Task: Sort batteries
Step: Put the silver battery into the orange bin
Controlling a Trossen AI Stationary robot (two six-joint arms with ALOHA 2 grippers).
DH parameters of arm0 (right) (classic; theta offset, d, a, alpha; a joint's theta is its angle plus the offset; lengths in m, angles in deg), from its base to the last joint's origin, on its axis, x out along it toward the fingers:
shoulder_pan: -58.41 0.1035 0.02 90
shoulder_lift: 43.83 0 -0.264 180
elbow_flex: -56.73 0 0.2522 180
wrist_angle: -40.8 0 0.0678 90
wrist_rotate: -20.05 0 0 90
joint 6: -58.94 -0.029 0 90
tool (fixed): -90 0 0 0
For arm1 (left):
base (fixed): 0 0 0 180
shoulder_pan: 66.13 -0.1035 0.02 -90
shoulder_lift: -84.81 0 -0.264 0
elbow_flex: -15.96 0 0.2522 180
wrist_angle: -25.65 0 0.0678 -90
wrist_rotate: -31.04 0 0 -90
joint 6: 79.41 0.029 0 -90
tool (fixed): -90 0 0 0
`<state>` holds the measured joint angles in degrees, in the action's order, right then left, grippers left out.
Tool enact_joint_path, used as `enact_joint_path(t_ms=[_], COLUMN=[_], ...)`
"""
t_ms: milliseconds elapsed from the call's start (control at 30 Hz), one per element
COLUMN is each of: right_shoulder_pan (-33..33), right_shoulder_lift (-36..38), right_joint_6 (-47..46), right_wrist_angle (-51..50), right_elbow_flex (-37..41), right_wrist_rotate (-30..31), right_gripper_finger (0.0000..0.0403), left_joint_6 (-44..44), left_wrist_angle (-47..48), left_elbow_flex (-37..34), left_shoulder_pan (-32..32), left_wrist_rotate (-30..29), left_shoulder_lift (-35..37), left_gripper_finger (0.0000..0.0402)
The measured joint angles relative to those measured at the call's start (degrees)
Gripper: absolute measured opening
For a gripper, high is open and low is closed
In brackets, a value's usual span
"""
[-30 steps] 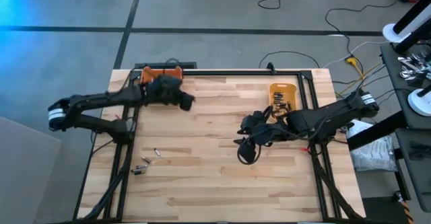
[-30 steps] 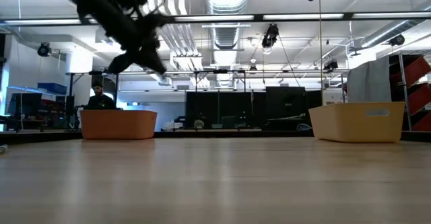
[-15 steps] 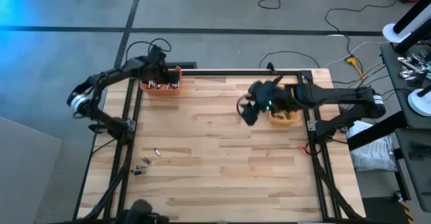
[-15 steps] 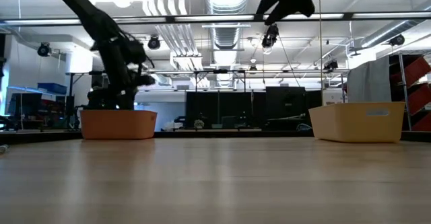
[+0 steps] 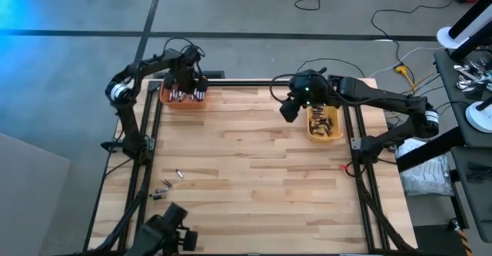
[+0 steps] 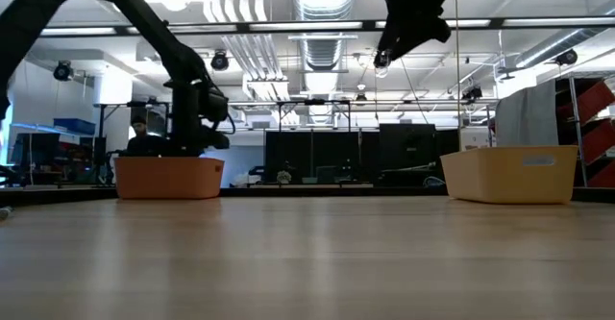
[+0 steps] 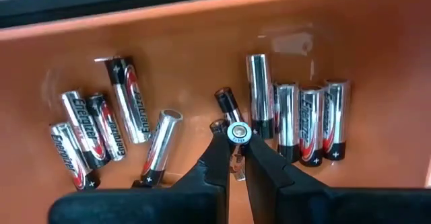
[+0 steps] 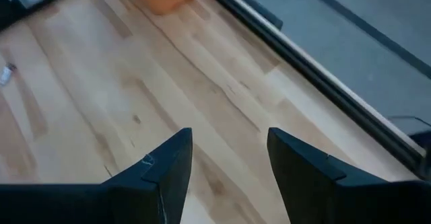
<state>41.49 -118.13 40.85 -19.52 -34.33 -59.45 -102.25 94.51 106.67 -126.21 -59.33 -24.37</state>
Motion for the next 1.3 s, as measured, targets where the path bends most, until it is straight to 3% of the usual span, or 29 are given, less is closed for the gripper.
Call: enact_joint_path(t_ms=[200,433,633,800,933,1100,1300], right_shoulder_pan=[1.03,3.12,7.19,11.55,13.95,16.50,22.13], right_shoulder_lift=[0.07,0.42,2.33,3.69,3.91,3.82,3.78], right_joint_6=[0.11,-0.49,-5.23,-9.60,-15.44,-22.14,-21.53], right_wrist_angle=[-6.55,-10.57,-10.51,-10.12,-9.93,-7.64,-1.01], right_elbow_flex=[0.02,0.78,3.55,5.60,6.69,6.93,6.80], right_wrist_rotate=[0.00,0.40,4.42,9.80,12.18,12.52,8.54], right_gripper_finger=[0.0189,0.0186,0.0183,0.0187,0.0185,0.0178,0.0173], left_joint_6=[0.84,2.43,3.13,1.13,-12.07,-42.08,-72.50], left_wrist_angle=[6.78,15.79,20.65,20.59,19.65,14.24,12.93], left_elbow_flex=[6.74,13.21,14.28,9.21,2.18,-10.24,-22.93], left_shoulder_pan=[-0.04,0.08,3.87,16.06,30.18,52.54,75.37], left_wrist_rotate=[-1.33,-4.66,-4.62,-4.38,-7.00,-14.16,-15.09], left_shoulder_lift=[-5.60,-6.00,1.85,15.20,25.45,35.19,37.74], left_gripper_finger=[0.0028,0.0120,0.0201,0.0232,0.0236,0.0236,0.0236])
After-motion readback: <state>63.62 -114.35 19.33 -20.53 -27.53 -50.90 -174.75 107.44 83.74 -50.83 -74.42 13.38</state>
